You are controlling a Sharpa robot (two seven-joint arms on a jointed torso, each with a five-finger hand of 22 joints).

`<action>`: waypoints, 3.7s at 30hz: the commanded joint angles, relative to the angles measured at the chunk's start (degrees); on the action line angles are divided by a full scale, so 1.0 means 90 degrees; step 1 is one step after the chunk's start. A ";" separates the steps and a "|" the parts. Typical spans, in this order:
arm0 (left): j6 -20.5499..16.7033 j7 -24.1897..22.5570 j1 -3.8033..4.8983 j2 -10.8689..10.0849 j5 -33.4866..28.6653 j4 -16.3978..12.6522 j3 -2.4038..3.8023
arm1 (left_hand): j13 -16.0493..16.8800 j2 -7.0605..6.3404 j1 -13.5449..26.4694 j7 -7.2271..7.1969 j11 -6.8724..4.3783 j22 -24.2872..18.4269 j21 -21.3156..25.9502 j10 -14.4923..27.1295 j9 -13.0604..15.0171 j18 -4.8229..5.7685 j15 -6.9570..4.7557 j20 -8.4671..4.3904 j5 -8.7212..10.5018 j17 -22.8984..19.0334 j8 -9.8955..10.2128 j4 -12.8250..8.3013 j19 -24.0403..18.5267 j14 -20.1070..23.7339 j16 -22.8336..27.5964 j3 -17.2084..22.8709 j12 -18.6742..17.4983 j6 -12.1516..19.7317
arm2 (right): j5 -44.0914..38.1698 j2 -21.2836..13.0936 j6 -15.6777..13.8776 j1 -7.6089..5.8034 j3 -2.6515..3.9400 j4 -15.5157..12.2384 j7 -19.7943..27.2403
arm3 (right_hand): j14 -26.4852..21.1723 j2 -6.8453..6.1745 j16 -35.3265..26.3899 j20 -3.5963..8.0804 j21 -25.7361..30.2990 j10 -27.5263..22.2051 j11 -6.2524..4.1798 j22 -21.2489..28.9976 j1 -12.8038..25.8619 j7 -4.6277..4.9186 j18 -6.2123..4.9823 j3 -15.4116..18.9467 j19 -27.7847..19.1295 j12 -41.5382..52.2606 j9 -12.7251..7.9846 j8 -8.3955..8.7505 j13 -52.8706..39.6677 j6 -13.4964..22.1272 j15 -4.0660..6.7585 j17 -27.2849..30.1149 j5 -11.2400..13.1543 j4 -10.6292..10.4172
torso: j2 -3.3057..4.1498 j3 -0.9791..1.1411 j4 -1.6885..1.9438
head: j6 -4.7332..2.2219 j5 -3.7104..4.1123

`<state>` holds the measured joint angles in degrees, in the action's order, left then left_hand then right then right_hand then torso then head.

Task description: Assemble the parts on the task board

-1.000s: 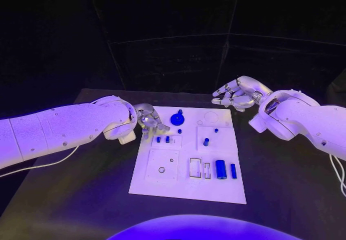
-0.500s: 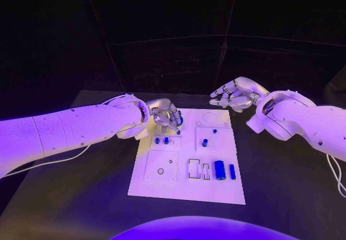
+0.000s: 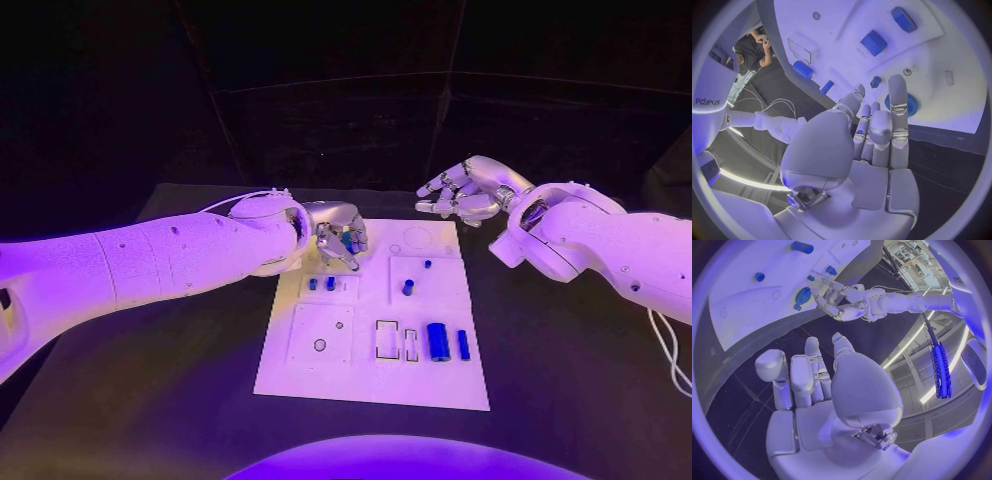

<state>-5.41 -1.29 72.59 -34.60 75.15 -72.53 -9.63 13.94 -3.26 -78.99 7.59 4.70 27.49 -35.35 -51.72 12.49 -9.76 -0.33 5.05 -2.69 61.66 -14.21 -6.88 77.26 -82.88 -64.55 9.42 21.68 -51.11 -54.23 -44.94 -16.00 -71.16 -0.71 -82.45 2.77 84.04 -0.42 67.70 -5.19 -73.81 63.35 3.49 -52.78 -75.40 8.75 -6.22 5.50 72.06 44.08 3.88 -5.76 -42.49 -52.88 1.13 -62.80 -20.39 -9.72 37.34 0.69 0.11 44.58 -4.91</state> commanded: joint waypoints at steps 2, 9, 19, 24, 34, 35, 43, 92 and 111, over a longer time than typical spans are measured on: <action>0.0222 -0.0114 -0.0018 0.0096 0.0649 0.0135 0.0001 | -0.0113 0.0023 0.0091 -0.0005 -0.0001 0.0520 -0.0515 -0.0118 -0.0099 0.0015 -0.0013 -0.0023 0.0001 0.0490 0.0076 -0.0031 0.0222 -0.0185 -0.0543 0.0044 -0.0060 -0.0144 | 0.0029 0.0022 -0.0008 -0.0008 0.0004 -0.0003 0.0067 | 0.0033 0.0040 -0.0016 -0.0009 0.0041 -0.0041 0.0017 0.0008 0.0026 0.0001 -0.0086 0.0014 -0.0038 -0.0020 0.0002 -0.0012 0.0011 0.0043 -0.0026 -0.0004 -0.0019 -0.0004 | -0.0004 0.0001 0.0001 | 0.0020 -0.0012; 0.0369 -0.0113 -0.0064 0.0206 0.0752 0.0267 0.0000 | -0.0252 0.0027 0.0138 -0.0033 -0.0015 0.1119 -0.1078 -0.0226 -0.0207 0.0104 -0.0031 -0.0043 -0.0002 0.0630 0.0158 -0.0047 0.0386 -0.0244 -0.0755 0.0104 -0.0128 -0.0315 | 0.0029 0.0030 -0.0006 -0.0008 0.0004 0.0007 0.0071 | 0.0033 0.0040 -0.0016 -0.0009 0.0041 -0.0041 0.0017 0.0008 0.0026 0.0001 -0.0086 0.0014 -0.0038 -0.0020 0.0002 -0.0012 0.0011 0.0043 -0.0026 -0.0004 -0.0019 -0.0004 | -0.0005 0.0002 0.0001 | 0.0039 0.0000; 0.0385 -0.0100 -0.0115 0.0291 0.0773 0.0354 -0.0002 | -0.0354 0.0045 0.0161 -0.0051 -0.0031 0.1501 -0.1428 -0.0354 -0.0288 0.0155 -0.0045 -0.0059 -0.0001 0.0651 0.0227 -0.0068 0.0466 -0.0271 -0.0831 0.0171 -0.0168 -0.0423 | 0.0029 0.0036 -0.0006 -0.0007 0.0004 0.0015 0.0072 | 0.0035 0.0048 -0.0016 -0.0009 0.0041 -0.0041 0.0016 0.0007 0.0018 0.0000 -0.0086 0.0011 -0.0036 -0.0019 0.0003 -0.0014 0.0014 0.0043 -0.0025 -0.0006 -0.0032 -0.0003 | -0.0009 0.0005 0.0009 | 0.0055 0.0000; 0.0373 -0.0101 -0.0125 0.0332 0.0775 0.0418 -0.0003 | -0.0403 0.0114 0.0143 -0.0062 -0.0051 0.1743 -0.1645 -0.0465 -0.0321 0.0188 -0.0061 -0.0071 -0.0001 0.0675 0.0245 -0.0084 0.0510 -0.0290 -0.0876 0.0259 -0.0179 -0.0506 | 0.0029 0.0043 -0.0002 -0.0007 0.0004 0.0018 0.0072 | 0.0035 0.0048 -0.0016 -0.0009 0.0041 -0.0041 0.0016 0.0007 0.0018 0.0000 -0.0086 0.0011 -0.0036 -0.0019 0.0003 -0.0014 0.0014 0.0043 -0.0025 -0.0006 -0.0032 -0.0003 | -0.0007 0.0005 0.0007 | 0.0054 0.0004; 0.0418 -0.0119 -0.0175 0.0414 0.0825 0.0516 -0.0003 | -0.0503 0.0262 0.0088 -0.0100 -0.0127 0.2204 -0.2057 -0.0775 -0.0373 0.0246 -0.0119 -0.0112 -0.0002 0.0689 0.0250 -0.0147 0.0585 -0.0321 -0.0936 0.0517 -0.0197 -0.0739 | 0.0029 0.0056 0.0008 -0.0007 0.0004 0.0025 0.0070 | 0.0036 0.0054 -0.0020 -0.0008 0.0042 -0.0042 0.0016 0.0006 0.0011 0.0000 -0.0086 0.0009 -0.0033 -0.0018 0.0003 -0.0016 0.0017 0.0044 -0.0025 -0.0004 -0.0044 -0.0003 | -0.0009 0.0004 0.0005 | 0.0076 0.0011; 0.0423 -0.0122 -0.0180 0.0421 0.0828 0.0526 -0.0003 | -0.0512 0.0264 0.0090 -0.0102 -0.0131 0.2223 -0.2075 -0.0793 -0.0377 0.0248 -0.0123 -0.0115 -0.0002 0.0688 0.0252 -0.0153 0.0587 -0.0322 -0.0938 0.0535 -0.0203 -0.0754 | 0.0029 0.0056 0.0009 -0.0007 0.0004 0.0025 0.0069 | 0.0036 0.0054 -0.0020 -0.0008 0.0042 -0.0042 0.0016 0.0006 0.0011 0.0000 -0.0086 0.0009 -0.0033 -0.0018 0.0003 -0.0016 0.0017 0.0044 -0.0025 -0.0004 -0.0044 -0.0003 | -0.0008 0.0006 0.0004 | 0.0077 0.0010; 0.0479 -0.0142 -0.0237 0.0475 0.0839 0.0588 -0.0004 | -0.0666 0.0204 0.0213 -0.0116 -0.0150 0.2442 -0.2263 -0.0961 -0.0469 0.0278 -0.0145 -0.0143 0.0000 0.0635 0.0337 -0.0213 0.0577 -0.0328 -0.0942 0.0761 -0.0345 -0.0882 | 0.0029 0.0059 0.0018 -0.0007 0.0004 0.0024 0.0066 | 0.0036 0.0054 -0.0020 -0.0008 0.0042 -0.0042 0.0016 0.0006 0.0011 0.0000 -0.0086 0.0009 -0.0033 -0.0018 0.0003 -0.0016 0.0017 0.0044 -0.0025 -0.0004 -0.0044 -0.0003 | -0.0011 0.0005 0.0011 | 0.0083 0.0009; 0.0249 -0.0015 -0.0248 -0.0685 0.0361 -0.0230 0.0309 | -0.0979 0.0172 0.0412 -0.0091 -0.0168 0.3058 -0.2776 -0.1436 -0.0640 0.0356 -0.0161 -0.0162 0.0002 0.0434 0.0515 -0.0402 0.0577 -0.0321 -0.0907 0.1489 -0.0721 -0.1232 | 0.0029 0.0037 0.0012 0.0005 0.0003 0.0061 0.0085 | 0.0038 0.0060 -0.0019 -0.0008 0.0044 -0.0042 0.0016 0.0008 0.0009 0.0000 -0.0086 0.0010 -0.0032 -0.0016 0.0003 -0.0018 0.0021 0.0045 -0.0024 -0.0008 -0.0055 -0.0006 | -0.0011 -0.0001 0.0011 | 0.0026 -0.0032; 0.0356 0.0085 -0.0258 -0.0596 0.0358 0.0014 0.0305 | -0.1001 0.0145 0.0440 -0.0093 -0.0168 0.3041 -0.2756 -0.1449 -0.0656 0.0350 -0.0160 -0.0160 0.0001 0.0398 0.0541 -0.0410 0.0557 -0.0311 -0.0887 0.1511 -0.0758 -0.1230 | 0.0029 0.0036 0.0014 0.0012 0.0003 0.0059 0.0081 | 0.0039 0.0062 -0.0020 -0.0008 0.0046 -0.0042 0.0016 0.0010 0.0009 0.0000 -0.0086 0.0011 -0.0032 -0.0015 0.0003 -0.0019 0.0022 0.0045 -0.0024 -0.0008 -0.0059 -0.0008 | -0.0011 0.0007 0.0012 | 0.0040 -0.0042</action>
<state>-3.03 -1.14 70.20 -40.11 78.80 -72.54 -6.93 4.98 -1.61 -75.33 6.85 3.16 54.92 -60.15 -64.29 6.63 -7.12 -1.43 3.80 -2.66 65.30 -9.54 -10.51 82.57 -83.95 -72.71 22.70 15.24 -61.84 -54.13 -44.64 -15.98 -70.96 -0.71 -81.85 3.02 84.04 -0.42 67.70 -5.19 -73.59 63.35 3.49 -52.76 -75.40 8.75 -6.22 5.50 72.06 44.08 3.88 -5.76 -42.36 -52.88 1.13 -62.81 -20.67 -9.72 37.27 0.74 0.16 44.92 -5.23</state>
